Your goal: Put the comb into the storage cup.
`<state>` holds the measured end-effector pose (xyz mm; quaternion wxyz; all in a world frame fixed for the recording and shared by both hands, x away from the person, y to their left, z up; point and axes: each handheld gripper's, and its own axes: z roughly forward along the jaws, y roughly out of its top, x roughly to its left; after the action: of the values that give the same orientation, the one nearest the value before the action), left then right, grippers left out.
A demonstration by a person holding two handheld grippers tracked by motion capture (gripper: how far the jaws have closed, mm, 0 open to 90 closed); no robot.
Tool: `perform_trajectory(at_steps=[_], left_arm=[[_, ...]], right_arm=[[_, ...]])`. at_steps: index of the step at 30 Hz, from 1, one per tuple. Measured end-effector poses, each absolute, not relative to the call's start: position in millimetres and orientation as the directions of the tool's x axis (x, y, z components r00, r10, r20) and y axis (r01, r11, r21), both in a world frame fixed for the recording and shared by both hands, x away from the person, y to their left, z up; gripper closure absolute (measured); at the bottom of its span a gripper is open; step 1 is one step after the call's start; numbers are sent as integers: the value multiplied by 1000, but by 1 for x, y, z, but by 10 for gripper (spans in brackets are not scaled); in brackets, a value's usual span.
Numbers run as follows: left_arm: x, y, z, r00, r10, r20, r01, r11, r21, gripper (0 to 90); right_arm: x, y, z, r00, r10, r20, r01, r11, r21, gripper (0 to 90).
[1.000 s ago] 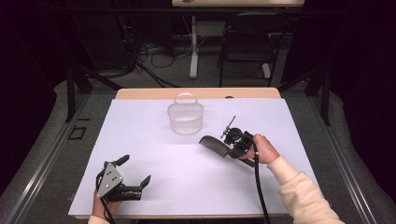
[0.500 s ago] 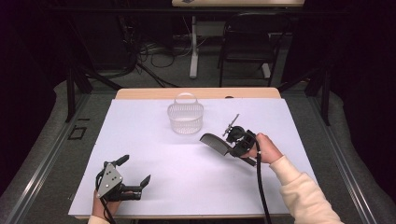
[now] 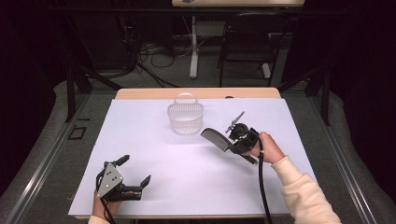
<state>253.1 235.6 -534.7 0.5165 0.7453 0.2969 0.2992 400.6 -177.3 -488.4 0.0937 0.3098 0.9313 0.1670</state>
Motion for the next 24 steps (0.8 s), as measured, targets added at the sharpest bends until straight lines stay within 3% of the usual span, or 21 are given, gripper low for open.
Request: perform_trajectory(at_steps=[24], left_arm=[[253,237,-535,637,761,121,141,-269,953,1]], right_arm=[[402,-191,-475,-746,663,-61,555,670,493,726]])
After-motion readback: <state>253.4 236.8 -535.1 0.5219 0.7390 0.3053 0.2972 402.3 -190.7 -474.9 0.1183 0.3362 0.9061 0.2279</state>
